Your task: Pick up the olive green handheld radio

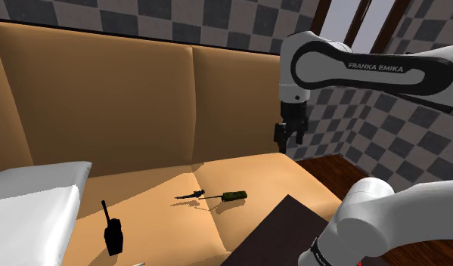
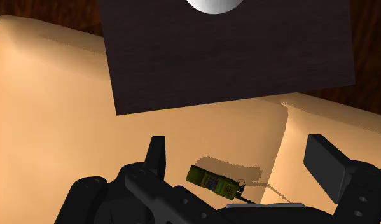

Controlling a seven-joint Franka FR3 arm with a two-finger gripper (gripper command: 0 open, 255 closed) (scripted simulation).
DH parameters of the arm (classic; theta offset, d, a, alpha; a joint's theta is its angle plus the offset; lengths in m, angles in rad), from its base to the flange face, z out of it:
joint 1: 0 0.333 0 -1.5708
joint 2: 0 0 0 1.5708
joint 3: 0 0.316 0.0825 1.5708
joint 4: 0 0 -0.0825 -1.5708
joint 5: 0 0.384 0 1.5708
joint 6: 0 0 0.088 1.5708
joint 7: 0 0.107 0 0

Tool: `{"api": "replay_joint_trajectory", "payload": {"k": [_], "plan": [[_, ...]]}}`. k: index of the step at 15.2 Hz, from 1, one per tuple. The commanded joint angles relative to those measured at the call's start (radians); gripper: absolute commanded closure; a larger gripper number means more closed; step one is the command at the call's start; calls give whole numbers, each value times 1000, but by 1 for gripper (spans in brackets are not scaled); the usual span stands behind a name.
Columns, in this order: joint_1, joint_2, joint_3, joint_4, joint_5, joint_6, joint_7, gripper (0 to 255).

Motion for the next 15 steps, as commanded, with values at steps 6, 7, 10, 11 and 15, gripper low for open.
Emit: {"api": "replay_joint_trajectory", "payload": {"k": [6, 7, 10, 11, 15], "plan": [[23, 90, -29, -90, -37, 196, -88, 0], [27, 113, -35, -104, -44, 236, -105, 0], [40, 192, -50, -138, -64, 358, -153, 0], [44, 222, -55, -146, -71, 399, -169, 0], [59, 354, -71, -163, -93, 563, -229, 0]]}}
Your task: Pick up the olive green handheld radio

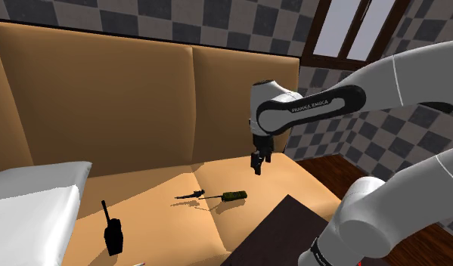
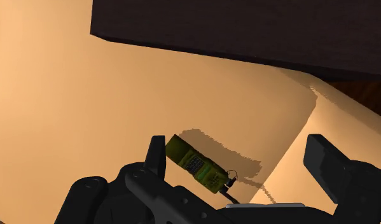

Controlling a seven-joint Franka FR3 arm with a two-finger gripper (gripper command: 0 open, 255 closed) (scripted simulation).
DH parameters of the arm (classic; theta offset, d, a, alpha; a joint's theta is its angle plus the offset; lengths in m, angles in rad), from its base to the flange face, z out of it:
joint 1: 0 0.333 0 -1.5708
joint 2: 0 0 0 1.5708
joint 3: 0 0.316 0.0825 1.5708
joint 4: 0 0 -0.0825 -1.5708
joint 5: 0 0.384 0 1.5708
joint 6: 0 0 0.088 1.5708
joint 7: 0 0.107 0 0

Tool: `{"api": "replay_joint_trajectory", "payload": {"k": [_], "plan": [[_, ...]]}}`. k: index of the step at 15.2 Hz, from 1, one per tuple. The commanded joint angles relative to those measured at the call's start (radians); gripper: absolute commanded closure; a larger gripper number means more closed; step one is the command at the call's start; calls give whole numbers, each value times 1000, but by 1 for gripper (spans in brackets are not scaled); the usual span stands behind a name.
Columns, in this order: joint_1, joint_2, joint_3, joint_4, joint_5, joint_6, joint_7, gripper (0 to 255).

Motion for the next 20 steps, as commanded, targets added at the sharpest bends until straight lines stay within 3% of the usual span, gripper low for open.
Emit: {"api": "replay_joint_trajectory", "payload": {"k": [1, 11, 20], "plan": [[8, 78, -7, 3, -10, 85, -30, 0], [37, 478, -11, 78, -48, 448, -160, 0], [51, 837, 15, 249, -99, 669, -238, 0]]}}
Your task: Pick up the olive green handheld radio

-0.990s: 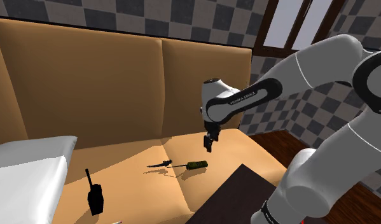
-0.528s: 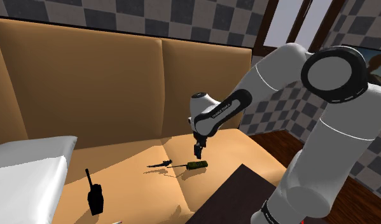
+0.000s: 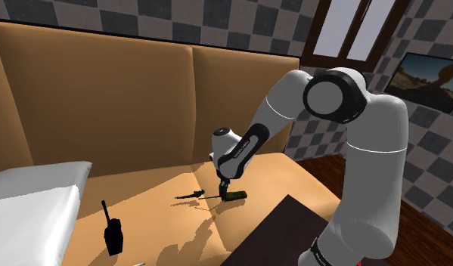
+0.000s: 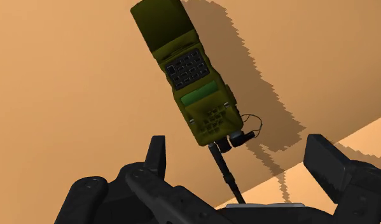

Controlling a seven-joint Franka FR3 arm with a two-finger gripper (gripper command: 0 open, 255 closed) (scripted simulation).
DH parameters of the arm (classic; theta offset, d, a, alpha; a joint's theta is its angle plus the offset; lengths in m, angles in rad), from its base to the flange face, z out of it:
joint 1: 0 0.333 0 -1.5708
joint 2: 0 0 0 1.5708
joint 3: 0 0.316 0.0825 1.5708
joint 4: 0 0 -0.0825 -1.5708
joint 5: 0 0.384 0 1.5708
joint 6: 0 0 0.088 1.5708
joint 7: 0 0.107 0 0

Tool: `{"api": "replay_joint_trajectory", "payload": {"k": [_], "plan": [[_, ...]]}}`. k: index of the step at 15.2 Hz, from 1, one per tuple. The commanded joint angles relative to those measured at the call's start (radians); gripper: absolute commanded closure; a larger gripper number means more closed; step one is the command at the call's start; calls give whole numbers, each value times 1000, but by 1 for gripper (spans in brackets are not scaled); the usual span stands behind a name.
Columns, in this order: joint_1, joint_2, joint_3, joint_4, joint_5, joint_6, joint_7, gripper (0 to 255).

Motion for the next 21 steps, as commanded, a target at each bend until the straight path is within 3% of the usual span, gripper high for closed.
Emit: {"api": "replay_joint_trajectory", "payload": {"k": [1, 9, 10, 21], "plan": [[0, 54, 0, 23, -10, 35, -6, 0], [6, 150, -8, 50, -22, 104, 13, 0], [6, 150, -8, 51, -22, 103, 13, 255], [4, 120, -6, 41, -19, 84, 8, 255]]}}
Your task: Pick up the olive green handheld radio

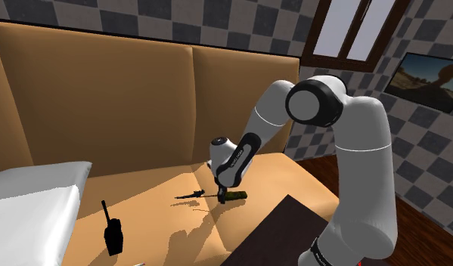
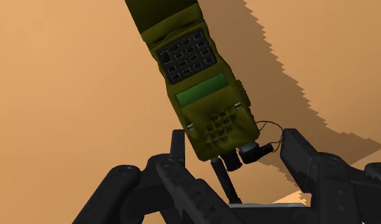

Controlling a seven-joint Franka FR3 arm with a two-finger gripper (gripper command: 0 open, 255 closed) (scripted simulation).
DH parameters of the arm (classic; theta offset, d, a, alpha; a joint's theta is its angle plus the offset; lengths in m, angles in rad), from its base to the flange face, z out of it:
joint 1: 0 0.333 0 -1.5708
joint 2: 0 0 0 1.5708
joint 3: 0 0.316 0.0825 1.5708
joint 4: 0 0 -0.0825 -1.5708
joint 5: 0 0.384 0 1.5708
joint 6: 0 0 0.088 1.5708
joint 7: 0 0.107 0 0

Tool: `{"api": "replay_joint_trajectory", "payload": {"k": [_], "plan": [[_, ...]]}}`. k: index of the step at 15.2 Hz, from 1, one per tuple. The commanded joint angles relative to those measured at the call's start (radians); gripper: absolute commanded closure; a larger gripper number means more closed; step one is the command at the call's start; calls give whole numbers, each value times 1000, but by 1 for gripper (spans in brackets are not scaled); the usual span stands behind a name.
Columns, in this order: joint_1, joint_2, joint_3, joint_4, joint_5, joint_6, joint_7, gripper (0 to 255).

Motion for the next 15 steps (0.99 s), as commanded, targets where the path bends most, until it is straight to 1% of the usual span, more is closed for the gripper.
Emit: {"api": "replay_joint_trajectory", "payload": {"k": [1, 13, 15], "plan": [[-1, -26, 3, -7, 4, -20, -4, 255], [-9, -195, 17, -41, 29, -153, -41, 255], [-9, -197, 17, -41, 30, -155, -42, 255]]}}
